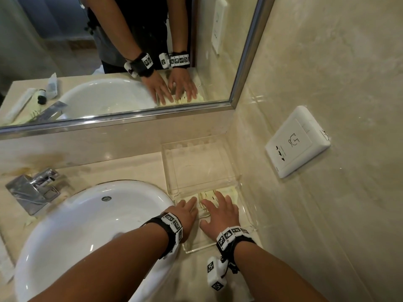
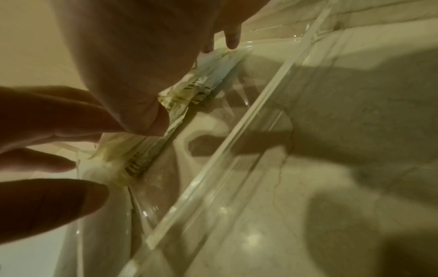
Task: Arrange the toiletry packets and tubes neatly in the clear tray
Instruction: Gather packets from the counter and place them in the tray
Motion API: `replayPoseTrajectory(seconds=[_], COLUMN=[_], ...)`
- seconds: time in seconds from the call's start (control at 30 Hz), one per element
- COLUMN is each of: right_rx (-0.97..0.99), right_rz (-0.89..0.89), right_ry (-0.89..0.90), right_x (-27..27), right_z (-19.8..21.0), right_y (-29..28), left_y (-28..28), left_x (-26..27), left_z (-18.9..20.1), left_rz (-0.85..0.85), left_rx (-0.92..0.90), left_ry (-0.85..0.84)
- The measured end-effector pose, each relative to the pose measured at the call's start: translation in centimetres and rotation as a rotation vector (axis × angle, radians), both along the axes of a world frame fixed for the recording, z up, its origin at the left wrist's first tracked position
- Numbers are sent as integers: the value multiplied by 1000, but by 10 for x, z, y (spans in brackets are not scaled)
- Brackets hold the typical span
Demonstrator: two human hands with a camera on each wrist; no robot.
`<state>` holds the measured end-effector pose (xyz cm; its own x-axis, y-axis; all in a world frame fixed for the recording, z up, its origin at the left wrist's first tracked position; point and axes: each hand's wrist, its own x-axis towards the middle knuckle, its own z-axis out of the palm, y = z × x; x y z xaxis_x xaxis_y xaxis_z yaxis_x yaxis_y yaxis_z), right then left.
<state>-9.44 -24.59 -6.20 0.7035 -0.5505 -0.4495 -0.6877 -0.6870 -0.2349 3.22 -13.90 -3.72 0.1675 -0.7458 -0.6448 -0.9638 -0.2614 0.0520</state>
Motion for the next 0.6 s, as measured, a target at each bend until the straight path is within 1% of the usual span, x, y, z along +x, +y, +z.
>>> replayPoseTrajectory(seconds=[0.2,0.4,0.53,0.6], right_rx=[-27,-41,-24,-13], right_rz=[147,187,190,184], right_ry=[116,152,141,128], right_x=[-8,-9,-10,-10], right_z=[-9,-12,-14,-13], right_y=[3,3,2,-1], left_y=[-5,5,3,0], left_x=[-4,1,1,1], left_z=[7,-5,0,1], left_rz=[-38,-52,-109,-138], left_rx=[58,-44,-87,-149], left_ry=[-37,-26,-74,-98])
